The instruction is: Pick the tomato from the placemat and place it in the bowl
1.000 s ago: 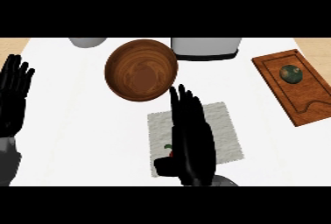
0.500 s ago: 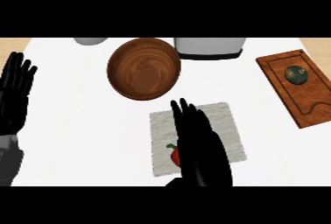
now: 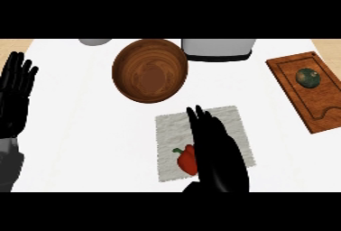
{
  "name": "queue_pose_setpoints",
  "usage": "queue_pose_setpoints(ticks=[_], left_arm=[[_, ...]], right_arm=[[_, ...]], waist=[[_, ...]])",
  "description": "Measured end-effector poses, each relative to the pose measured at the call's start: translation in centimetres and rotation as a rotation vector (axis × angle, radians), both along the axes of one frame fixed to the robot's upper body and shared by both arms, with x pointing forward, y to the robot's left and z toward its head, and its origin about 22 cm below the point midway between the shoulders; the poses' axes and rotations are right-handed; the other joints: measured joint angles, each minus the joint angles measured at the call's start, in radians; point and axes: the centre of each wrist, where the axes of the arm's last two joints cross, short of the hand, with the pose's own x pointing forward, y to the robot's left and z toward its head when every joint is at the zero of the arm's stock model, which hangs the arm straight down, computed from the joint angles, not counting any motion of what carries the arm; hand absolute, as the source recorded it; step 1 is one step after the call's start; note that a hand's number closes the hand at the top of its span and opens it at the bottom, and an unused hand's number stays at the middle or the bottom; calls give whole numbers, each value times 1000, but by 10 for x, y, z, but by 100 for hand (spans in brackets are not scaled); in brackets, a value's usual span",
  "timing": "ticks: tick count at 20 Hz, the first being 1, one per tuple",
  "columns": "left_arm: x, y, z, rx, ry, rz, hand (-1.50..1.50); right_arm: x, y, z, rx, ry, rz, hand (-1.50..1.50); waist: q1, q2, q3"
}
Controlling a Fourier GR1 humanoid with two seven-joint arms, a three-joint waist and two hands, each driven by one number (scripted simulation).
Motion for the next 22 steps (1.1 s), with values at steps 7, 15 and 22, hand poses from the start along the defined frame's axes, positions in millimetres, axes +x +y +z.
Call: queue_pose_setpoints(ticks=[7,15,22], left_arm=[[-2,0,-1,-1,4,-4,0],[1,-5,-4,2,1,-7,0],[3,-8,0,-3,2,-7,0]], right_arm=[[11,-12,-21,-42,68,-48,-150],[20,-29,-43,-82,104,-95,-150],[33,-32,-59,-71,99,-91,-150]], waist=[[4,2,1],[5,3,1],[6,3,1]])
